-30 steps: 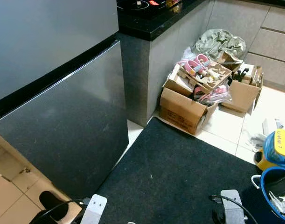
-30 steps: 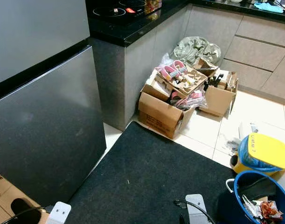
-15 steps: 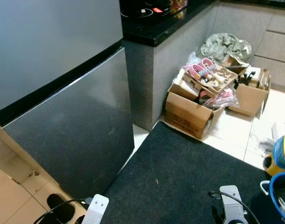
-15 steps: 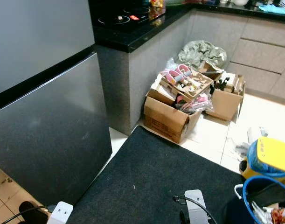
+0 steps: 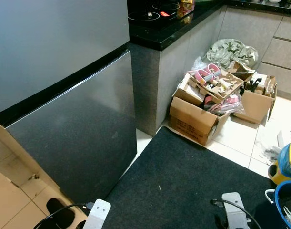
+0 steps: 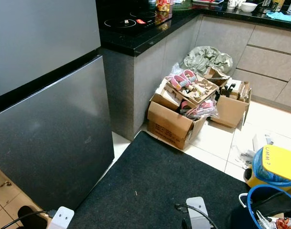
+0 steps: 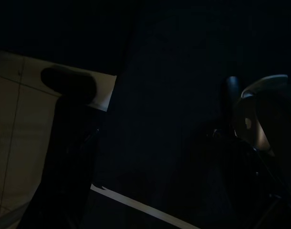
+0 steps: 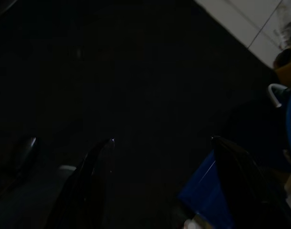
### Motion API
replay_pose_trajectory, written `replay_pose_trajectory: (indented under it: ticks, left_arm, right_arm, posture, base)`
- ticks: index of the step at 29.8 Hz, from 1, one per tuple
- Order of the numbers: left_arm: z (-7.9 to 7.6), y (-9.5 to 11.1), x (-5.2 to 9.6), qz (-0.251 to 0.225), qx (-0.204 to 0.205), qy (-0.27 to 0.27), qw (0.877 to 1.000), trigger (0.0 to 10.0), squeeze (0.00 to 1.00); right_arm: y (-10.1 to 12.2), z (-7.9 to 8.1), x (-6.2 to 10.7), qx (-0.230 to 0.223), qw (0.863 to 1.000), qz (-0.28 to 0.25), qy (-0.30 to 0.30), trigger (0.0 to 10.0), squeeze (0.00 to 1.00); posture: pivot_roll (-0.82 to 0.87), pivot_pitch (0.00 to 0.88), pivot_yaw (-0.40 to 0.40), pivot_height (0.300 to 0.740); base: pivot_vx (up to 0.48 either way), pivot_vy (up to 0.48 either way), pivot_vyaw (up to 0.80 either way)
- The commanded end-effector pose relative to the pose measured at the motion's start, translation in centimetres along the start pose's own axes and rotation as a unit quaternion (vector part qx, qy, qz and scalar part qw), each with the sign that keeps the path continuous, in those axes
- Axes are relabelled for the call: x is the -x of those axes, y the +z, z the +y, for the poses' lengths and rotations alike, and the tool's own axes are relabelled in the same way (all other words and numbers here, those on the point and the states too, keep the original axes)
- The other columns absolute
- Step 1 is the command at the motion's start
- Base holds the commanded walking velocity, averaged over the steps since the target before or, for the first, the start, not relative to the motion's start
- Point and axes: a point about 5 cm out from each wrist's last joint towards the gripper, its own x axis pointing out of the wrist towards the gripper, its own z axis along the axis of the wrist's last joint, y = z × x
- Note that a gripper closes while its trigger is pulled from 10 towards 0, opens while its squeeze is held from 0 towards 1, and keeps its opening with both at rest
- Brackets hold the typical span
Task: Restocking fridge
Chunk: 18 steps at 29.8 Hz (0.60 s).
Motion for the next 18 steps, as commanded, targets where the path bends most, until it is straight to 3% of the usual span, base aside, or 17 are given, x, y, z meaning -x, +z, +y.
replay_pose_trajectory:
  ticks: [1,18]
  left_arm:
    - [0.5,0.6,-0.1,-0.011,-0.007,0.007,1.000,10.0,0.00]
    - [0.5,2.6,-0.5,-0.044,0.004,0.012,0.999,10.0,0.00]
  right_arm:
    - [0.1,0.1,-0.1,0.007,1.000,0.001,0.001,10.0,0.00]
    - [1.6,-0.9,-0.5,0.013,1.000,-0.014,-0.007,10.0,0.00]
  posture:
    - [0.01,0.000,-0.022,0.740]
    - [-0.01,0.000,-0.037,0.740]
  base:
    - [0.000,0.000,0.00]
    - [0.000,0.000,0.00]
